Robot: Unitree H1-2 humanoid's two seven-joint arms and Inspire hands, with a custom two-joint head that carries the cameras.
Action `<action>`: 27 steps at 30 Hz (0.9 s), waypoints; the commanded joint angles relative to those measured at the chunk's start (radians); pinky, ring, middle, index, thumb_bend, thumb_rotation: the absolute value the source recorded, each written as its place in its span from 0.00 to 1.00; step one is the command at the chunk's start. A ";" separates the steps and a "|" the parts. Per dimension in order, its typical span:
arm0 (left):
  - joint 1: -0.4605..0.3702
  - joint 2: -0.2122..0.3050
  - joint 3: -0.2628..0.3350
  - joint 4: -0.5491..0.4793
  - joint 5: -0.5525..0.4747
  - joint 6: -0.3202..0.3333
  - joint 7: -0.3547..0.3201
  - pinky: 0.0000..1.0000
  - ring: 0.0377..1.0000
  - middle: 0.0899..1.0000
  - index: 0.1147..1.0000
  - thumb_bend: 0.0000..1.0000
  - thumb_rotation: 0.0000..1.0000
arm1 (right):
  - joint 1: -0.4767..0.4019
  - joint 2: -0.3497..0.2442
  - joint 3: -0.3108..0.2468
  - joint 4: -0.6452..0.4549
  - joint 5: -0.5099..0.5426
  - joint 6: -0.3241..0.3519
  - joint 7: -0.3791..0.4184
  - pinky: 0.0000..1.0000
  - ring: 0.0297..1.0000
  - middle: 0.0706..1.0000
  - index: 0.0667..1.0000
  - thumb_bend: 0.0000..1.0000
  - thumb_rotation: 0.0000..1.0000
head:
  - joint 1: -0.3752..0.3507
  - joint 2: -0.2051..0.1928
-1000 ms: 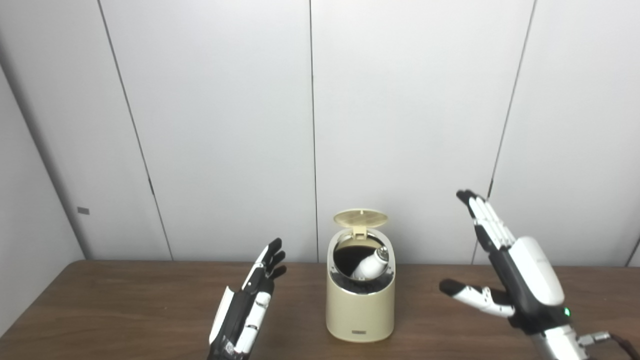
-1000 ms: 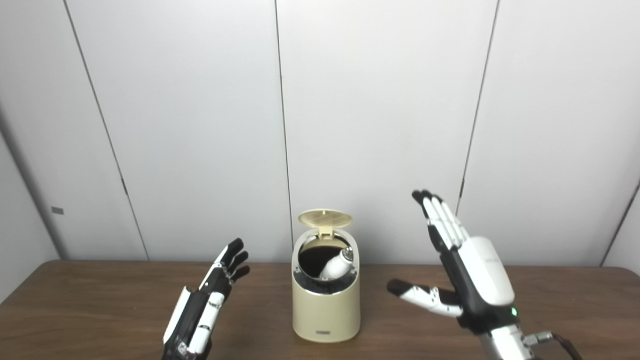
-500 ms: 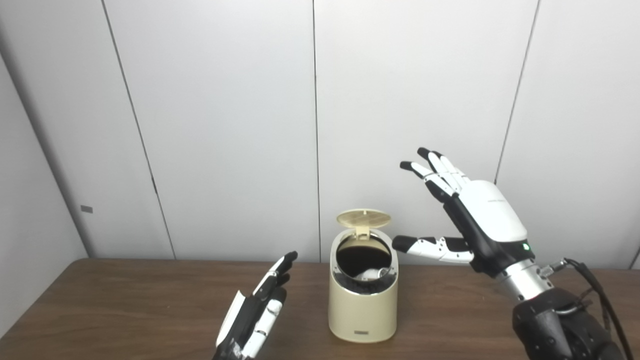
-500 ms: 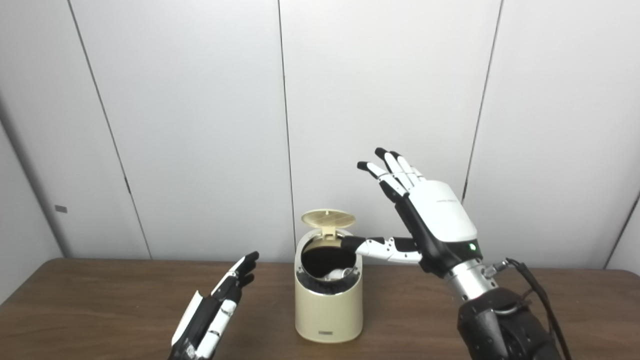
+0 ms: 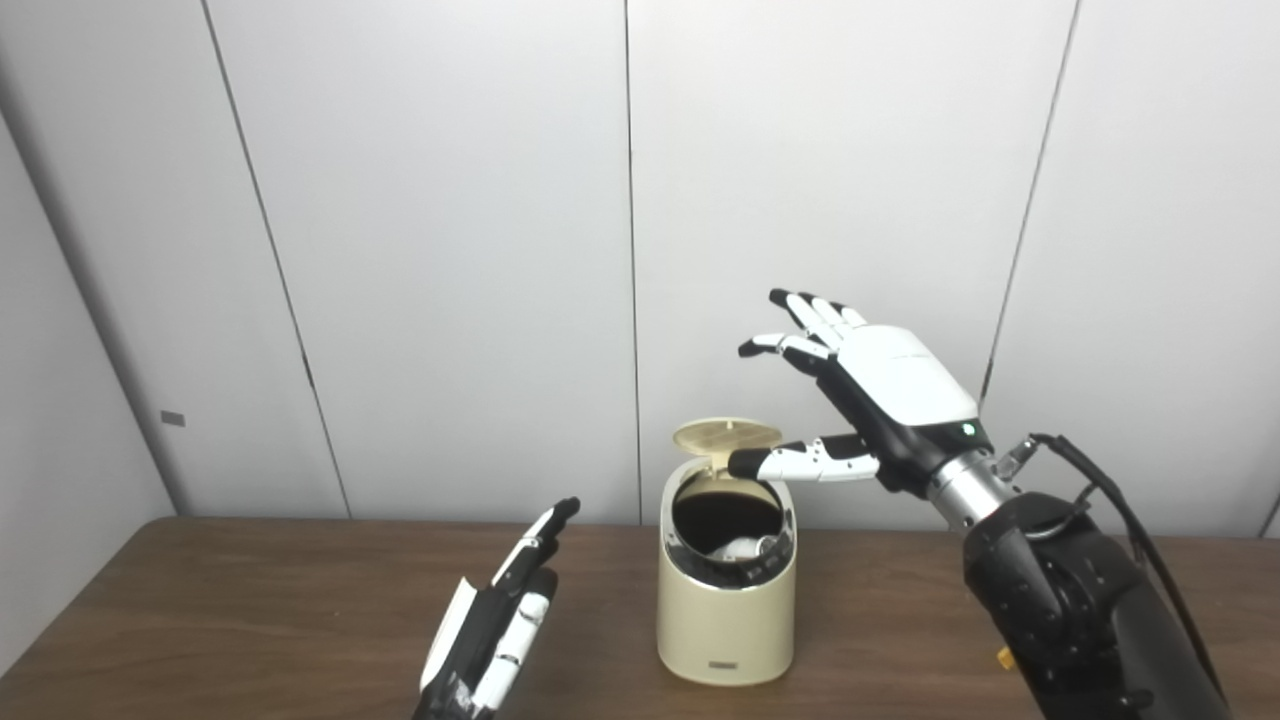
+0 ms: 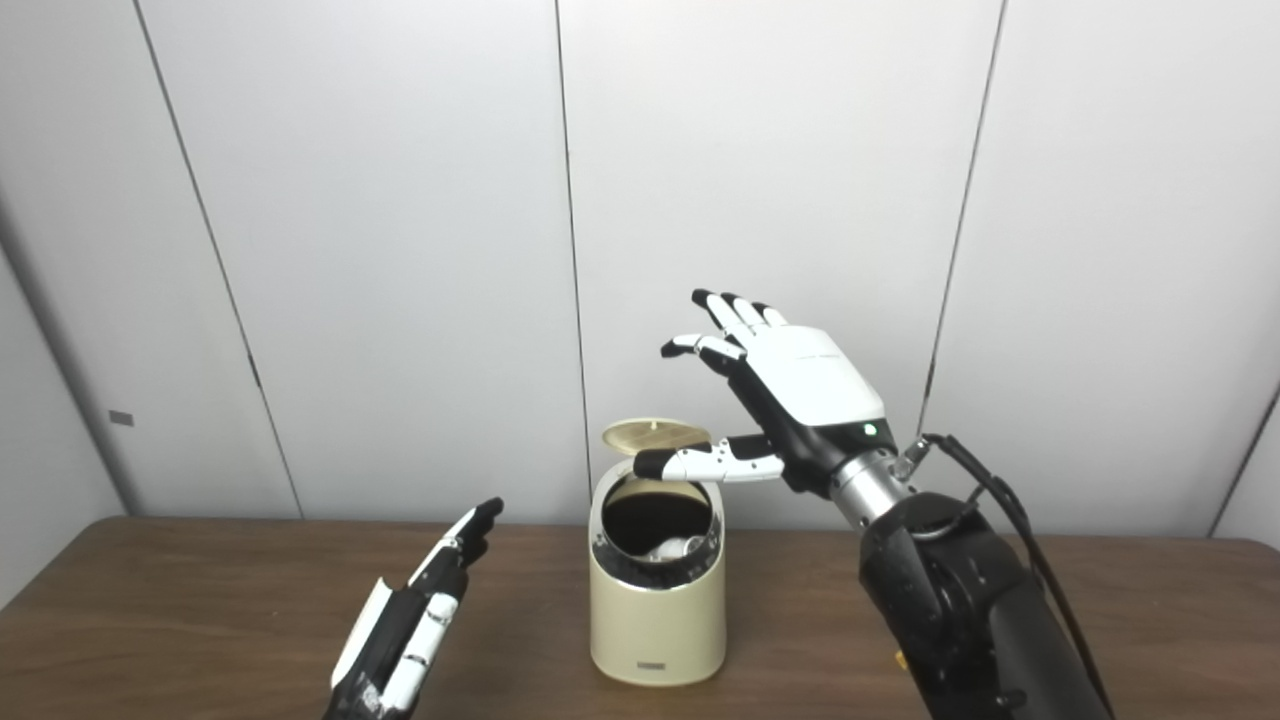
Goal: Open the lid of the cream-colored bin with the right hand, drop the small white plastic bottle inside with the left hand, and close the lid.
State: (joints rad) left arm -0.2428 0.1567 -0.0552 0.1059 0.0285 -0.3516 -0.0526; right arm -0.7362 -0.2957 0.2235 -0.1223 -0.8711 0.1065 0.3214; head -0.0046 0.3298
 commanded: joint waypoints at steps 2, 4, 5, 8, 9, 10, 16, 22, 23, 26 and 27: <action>-0.026 -0.002 0.015 -0.022 0.010 0.003 0.006 0.99 0.99 0.97 0.94 0.51 1.00 | -0.055 -0.012 0.004 0.010 -0.005 -0.001 -0.011 1.00 1.00 1.00 0.74 0.86 0.93 | 0.001 0.001; -0.025 -0.006 0.018 -0.024 0.014 0.003 0.007 0.97 0.97 0.96 0.93 0.49 1.00 | -0.053 -0.008 0.010 0.026 -0.003 0.002 -0.015 1.00 1.00 1.00 0.73 0.87 0.93 | 0.000 0.003; -0.025 -0.007 0.019 -0.025 0.014 0.003 0.006 0.97 0.97 0.95 0.92 0.48 1.00 | -0.052 -0.006 0.012 0.032 -0.003 0.003 -0.019 1.00 1.00 1.00 0.72 0.88 0.94 | 0.000 0.003; -0.024 -0.009 0.021 -0.026 0.014 0.008 0.004 0.96 0.97 0.95 0.92 0.49 1.00 | -0.047 -0.005 0.018 0.042 -0.004 0.001 -0.025 1.00 1.00 1.00 0.72 0.89 0.94 | 0.000 0.003; -0.024 -0.009 0.022 -0.025 0.014 0.008 0.003 0.97 0.97 0.96 0.92 0.50 1.00 | -0.046 -0.005 0.020 0.043 -0.005 0.004 -0.023 1.00 1.00 1.00 0.72 0.89 0.95 | 0.000 0.003; -0.025 -0.009 0.023 -0.022 0.016 0.005 0.003 0.97 0.97 0.96 0.92 0.51 1.00 | -0.046 -0.005 0.022 0.043 -0.007 0.009 -0.017 1.00 1.00 1.00 0.72 0.89 0.95 | 0.000 0.003; -0.022 -0.018 0.024 -0.025 0.038 0.008 0.013 0.94 0.96 0.94 0.91 0.50 1.00 | -0.043 -0.006 0.037 0.026 -0.023 0.034 0.004 1.00 1.00 1.00 0.72 0.91 0.96 | -0.002 0.009; -0.018 -0.023 0.024 -0.037 0.056 0.021 0.012 0.93 0.95 0.94 0.91 0.52 1.00 | -0.028 -0.008 0.043 0.015 -0.018 0.022 -0.015 1.00 1.00 1.00 0.70 0.88 0.95 | -0.001 0.018; -0.017 -0.024 0.025 -0.039 0.054 0.025 0.011 0.94 0.95 0.94 0.91 0.52 1.00 | -0.024 -0.006 0.043 0.015 -0.014 0.018 -0.022 1.00 1.00 1.00 0.70 0.88 0.96 | -0.001 0.019; -0.018 -0.026 0.025 -0.039 0.043 0.028 0.005 0.94 0.96 0.94 0.91 0.51 1.00 | -0.010 0.001 0.046 0.005 -0.013 0.011 -0.033 1.00 1.00 1.00 0.69 0.89 0.98 | 0.001 0.024; -0.018 -0.026 0.025 -0.040 0.038 0.029 0.002 0.94 0.96 0.94 0.91 0.51 1.00 | -0.004 0.003 0.048 0.000 -0.011 0.008 -0.037 1.00 1.00 1.00 0.69 0.89 0.98 | 0.002 0.027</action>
State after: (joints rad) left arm -0.2336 0.1319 -0.0371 0.0975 0.0789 -0.3189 -0.0506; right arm -0.7112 -0.2944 0.2742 -0.0806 -0.8853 0.1387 0.3176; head -0.0015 0.3574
